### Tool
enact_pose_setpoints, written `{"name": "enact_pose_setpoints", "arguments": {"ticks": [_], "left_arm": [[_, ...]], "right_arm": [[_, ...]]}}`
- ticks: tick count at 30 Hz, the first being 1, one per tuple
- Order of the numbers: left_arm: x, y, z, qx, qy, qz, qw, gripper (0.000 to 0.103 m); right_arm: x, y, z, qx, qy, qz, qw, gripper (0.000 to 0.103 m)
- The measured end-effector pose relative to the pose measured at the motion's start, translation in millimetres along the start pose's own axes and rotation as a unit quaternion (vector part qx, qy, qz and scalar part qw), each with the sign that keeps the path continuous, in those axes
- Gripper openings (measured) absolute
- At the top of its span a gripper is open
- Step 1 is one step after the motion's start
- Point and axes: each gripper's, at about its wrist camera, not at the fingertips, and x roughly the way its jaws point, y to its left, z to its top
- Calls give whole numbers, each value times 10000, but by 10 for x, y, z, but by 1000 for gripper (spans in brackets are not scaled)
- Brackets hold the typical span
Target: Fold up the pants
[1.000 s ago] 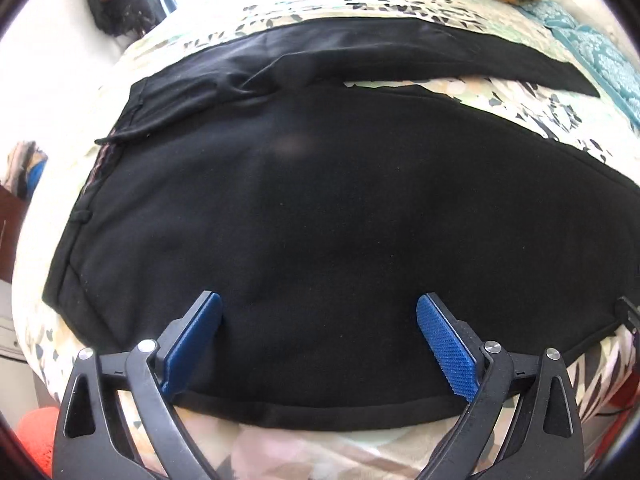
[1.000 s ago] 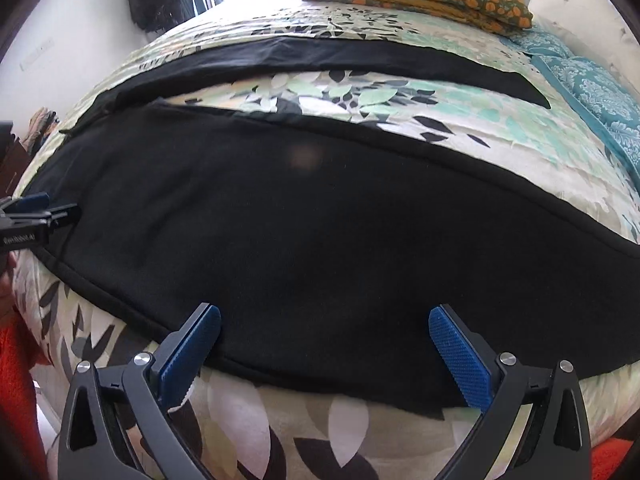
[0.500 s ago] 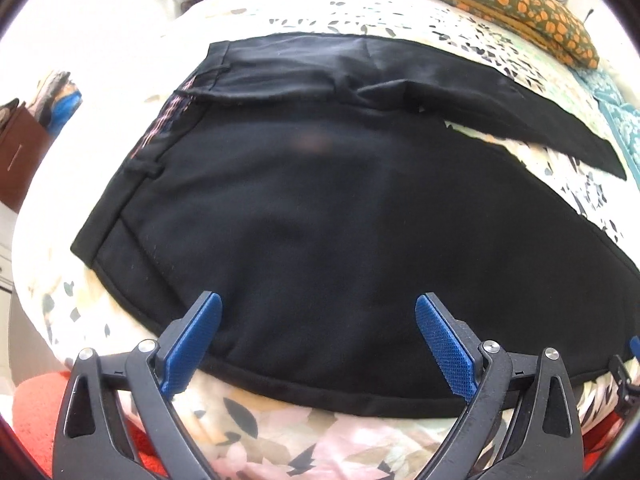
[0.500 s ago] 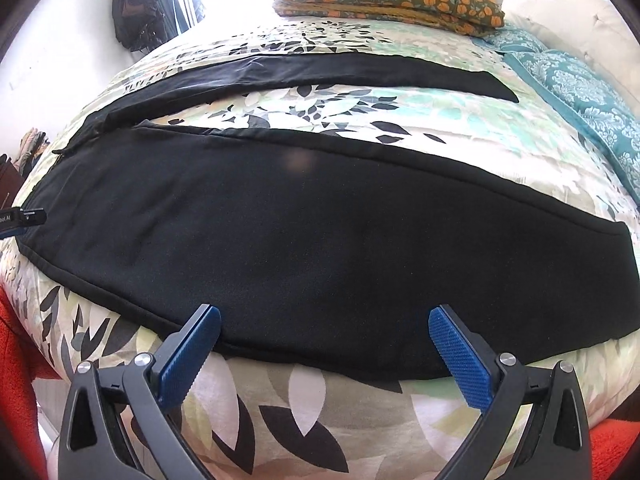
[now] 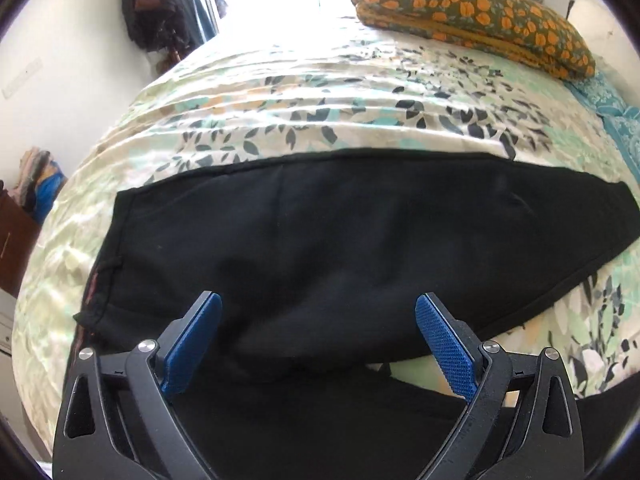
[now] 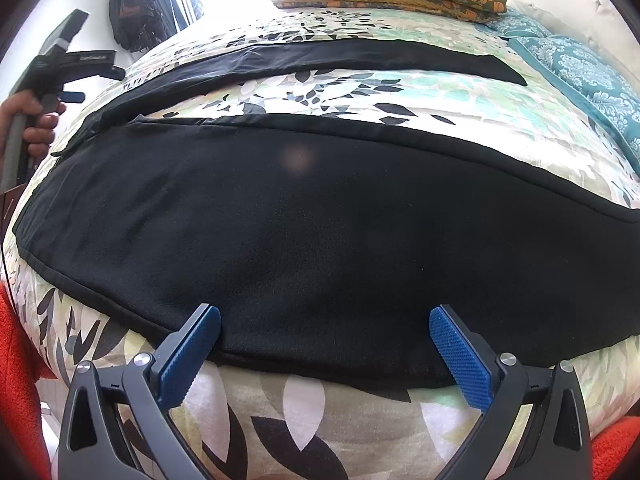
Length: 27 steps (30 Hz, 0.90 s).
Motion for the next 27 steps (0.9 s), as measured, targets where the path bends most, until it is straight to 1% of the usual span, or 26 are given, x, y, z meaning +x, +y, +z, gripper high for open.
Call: {"name": "enact_pose_setpoints", "arguments": {"ticks": [2, 3, 4, 5, 6, 7, 9, 10, 12, 14, 15, 17, 18, 19, 20, 21, 23, 25, 27], "left_arm": [[298, -84, -137, 202, 396, 154, 9989, 99], [364, -83, -213, 236, 405, 193, 9987, 100], [325, -59, -267, 216, 211, 151, 9994, 100], [283, -47, -270, 215, 174, 115, 9996, 100], [237, -33, -248, 223, 266, 26, 9994, 98], [165, -4, -219, 211, 310, -103, 9992, 98], [-71, 72, -162, 174, 68, -307, 9994, 99], [-179, 119, -123, 196, -72, -301, 9993, 99], [-277, 205, -54, 264, -225, -149, 9993, 99], [-241, 331, 48, 140, -295, 49, 9995, 99], [-169, 413, 106, 0, -273, 158, 9995, 99], [26, 594, 156, -426, -143, 298, 9985, 99], [157, 673, 142, -592, -26, 337, 9977, 99], [301, 741, 108, -717, 120, 411, 9965, 99], [447, 798, 48, -800, 259, 506, 9952, 99], [555, 839, -30, -828, 280, 535, 9947, 100], [543, 890, -181, -916, -277, 332, 9949, 100], [532, 885, -210, -930, -365, 321, 9945, 100], [543, 872, -226, -915, -413, 345, 9944, 101]], "right_arm": [[7, 1, -1, -23, -34, -2, 10000, 103], [9, 1, -3, -31, -45, 3, 10000, 103], [7, 1, -1, -38, -41, 6, 10000, 103], [-3, -2, 10, -39, -17, 13, 10000, 103], [-31, -5, 29, -15, 2, 11, 10000, 103], [-80, -10, 55, 31, -58, -25, 10000, 103], [-206, -9, 156, 54, -310, -73, 9995, 103], [-256, -15, 259, 64, -424, -46, 9991, 103], [-278, -13, 596, 71, -585, 47, 9983, 103], [-206, 43, 1074, -56, -704, 141, 9974, 103], [-166, 96, 1344, -136, -842, 143, 9963, 103], [-93, 234, 1881, -202, -1275, 228, 9914, 103], [-33, 320, 2140, -216, -1470, 288, 9885, 103], [60, 400, 2376, -218, -1568, 322, 9869, 103], [197, 492, 2594, -214, -1550, 340, 9871, 103], [363, 579, 2781, -217, -1449, 357, 9886, 103], [752, 719, 3042, -250, -1097, 458, 9926, 103], [1171, 824, 3155, -411, -657, 375, 9963, 103], [1564, 841, 3136, -568, -309, 81, 9979, 103]]}}
